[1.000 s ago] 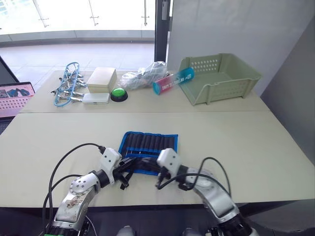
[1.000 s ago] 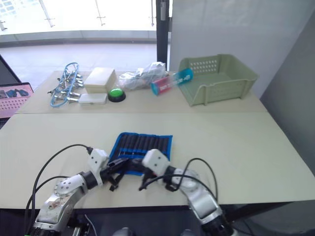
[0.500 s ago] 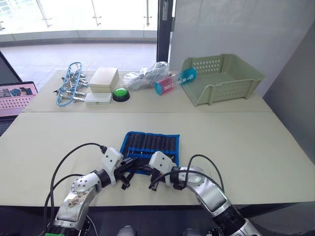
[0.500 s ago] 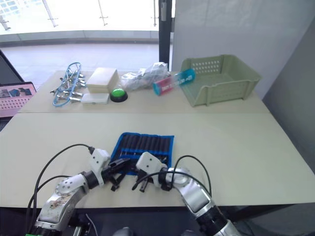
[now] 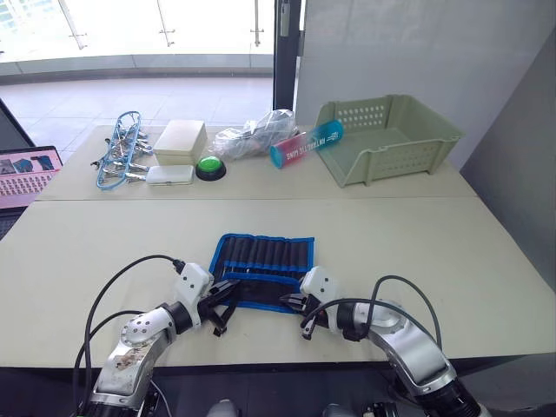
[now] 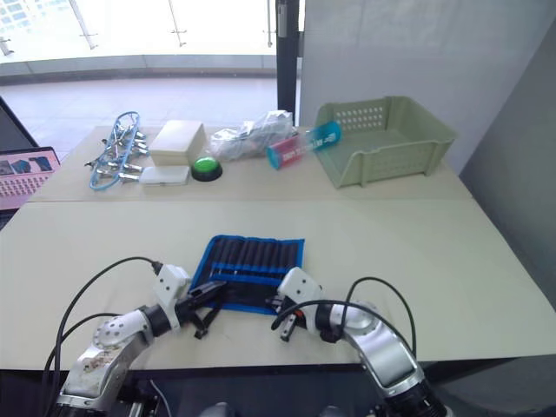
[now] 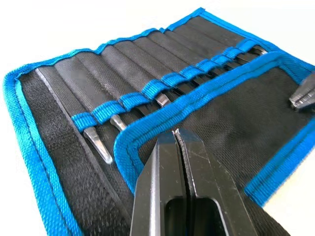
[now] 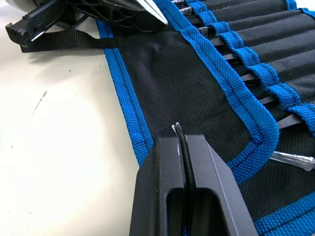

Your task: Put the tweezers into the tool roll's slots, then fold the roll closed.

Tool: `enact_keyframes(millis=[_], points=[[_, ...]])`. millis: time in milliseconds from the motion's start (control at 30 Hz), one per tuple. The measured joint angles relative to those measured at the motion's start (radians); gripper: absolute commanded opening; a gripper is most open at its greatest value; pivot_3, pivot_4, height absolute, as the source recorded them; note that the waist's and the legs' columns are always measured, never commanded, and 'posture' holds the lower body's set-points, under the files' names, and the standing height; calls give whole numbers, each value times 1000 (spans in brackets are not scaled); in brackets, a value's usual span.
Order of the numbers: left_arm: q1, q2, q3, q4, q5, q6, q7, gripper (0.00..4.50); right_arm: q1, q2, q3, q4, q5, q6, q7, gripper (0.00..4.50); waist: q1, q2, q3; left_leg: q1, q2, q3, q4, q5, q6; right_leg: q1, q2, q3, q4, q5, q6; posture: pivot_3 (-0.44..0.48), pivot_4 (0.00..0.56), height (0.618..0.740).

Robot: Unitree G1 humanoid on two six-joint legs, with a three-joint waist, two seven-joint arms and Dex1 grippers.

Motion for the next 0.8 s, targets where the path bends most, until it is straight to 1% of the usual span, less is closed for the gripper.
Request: enact_keyframes(millis=[133, 233, 300, 333, 433, 500, 567, 633, 667, 800], points=[[47, 60, 58, -40, -78, 2, -81, 42, -4, 29, -45, -17, 74, 13, 9, 0, -1, -1, 1, -6, 0, 0, 0, 0, -1, -5, 0, 0, 1, 0, 0, 0, 150, 716], [63, 93, 136, -94, -179, 21, -133, 0, -18, 28, -94, -66, 137, 30, 20, 865, 5, -3, 3, -6, 0, 0, 1, 1, -1, -6, 0, 0, 0, 0, 0, 0, 150, 716], [88, 150, 218, -135, -246, 23, -186, 0, -27, 24, -151, -106, 206, 68, 27, 1553, 5, -4, 4, -7, 0, 0, 0, 0, -1, -6, 0, 0, -1, 0, 0, 0, 150, 716], [106, 195, 261, -135, -273, 22, -228, 0, -34, 19, -187, -122, 250, 105, 26, 1899, 3, -5, 4, -6, 0, 0, 0, 0, -1, -6, 0, 0, -1, 0, 0, 0, 150, 716], [149, 295, 390, -81, -317, 14, -345, 859, -48, -26, -295, -138, 323, 199, -2, 2901, 5, -4, 4, -6, 0, 0, -1, 0, 1, -6, 0, 0, -2, 0, 0, 0, 150, 716], [158, 319, 427, -30, -332, 8, -405, 1506, -55, -52, -323, -122, 327, 249, -37, 3593, 5, -4, 4, -6, 0, 0, -1, -1, 1, -6, 0, 0, -2, 0, 0, 0, 150, 716], [157, 327, 433, 26, -332, -14, -458, 2183, -57, -71, -327, -78, 324, 297, -67, 4271, 6, -4, 4, -7, 0, 0, -1, -1, 1, -6, 0, 0, -3, 0, 0, 0, 150, 716], [154, 331, 435, 77, -330, -35, -497, 2862, -56, -75, -327, -38, 330, 359, -94, 4283, 6, -4, 4, -7, 0, 0, -1, -1, 1, -6, 0, -1, -3, 0, 0, 0, 150, 716], [152, 334, 435, 93, -330, -38, -510, 3114, -56, -72, -328, -26, 333, 386, -105, 4283, 6, -4, 4, -7, 0, 0, -1, 0, 1, -7, 0, -1, -3, 0, 0, 0, 150, 716], [129, 348, 434, 122, -330, -48, -557, 3114, -97, 2, -368, 16, 372, 497, -177, 4283, -3, -4, 4, -7, 0, 0, -1, 0, 0, -6, 0, 0, -2, 0, 0, 0, 150, 716]])
